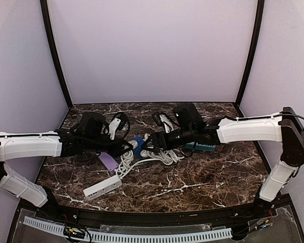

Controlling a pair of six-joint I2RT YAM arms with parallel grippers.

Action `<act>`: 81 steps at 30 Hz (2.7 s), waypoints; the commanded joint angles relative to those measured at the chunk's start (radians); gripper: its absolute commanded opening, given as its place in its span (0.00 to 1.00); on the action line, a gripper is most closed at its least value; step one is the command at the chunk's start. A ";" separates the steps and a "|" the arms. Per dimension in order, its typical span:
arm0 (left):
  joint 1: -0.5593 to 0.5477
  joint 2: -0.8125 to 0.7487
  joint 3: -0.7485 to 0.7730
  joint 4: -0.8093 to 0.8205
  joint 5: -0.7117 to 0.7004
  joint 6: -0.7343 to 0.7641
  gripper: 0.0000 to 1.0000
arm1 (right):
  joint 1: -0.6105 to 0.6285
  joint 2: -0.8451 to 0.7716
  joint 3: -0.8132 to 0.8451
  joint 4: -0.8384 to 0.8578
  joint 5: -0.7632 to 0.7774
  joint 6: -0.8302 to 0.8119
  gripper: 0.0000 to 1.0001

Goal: Pull the plug off the socket

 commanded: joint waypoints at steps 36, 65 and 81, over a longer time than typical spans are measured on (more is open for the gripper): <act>0.108 0.031 0.238 -0.120 0.346 -0.112 0.27 | 0.207 0.215 0.218 -0.049 0.656 -0.467 0.30; 0.146 0.178 0.343 -0.320 0.390 0.147 0.99 | 0.141 0.004 0.050 -0.063 0.592 -0.338 0.05; 0.107 0.323 0.460 -0.424 0.261 0.242 0.50 | 0.154 0.029 0.069 -0.056 0.566 -0.384 0.05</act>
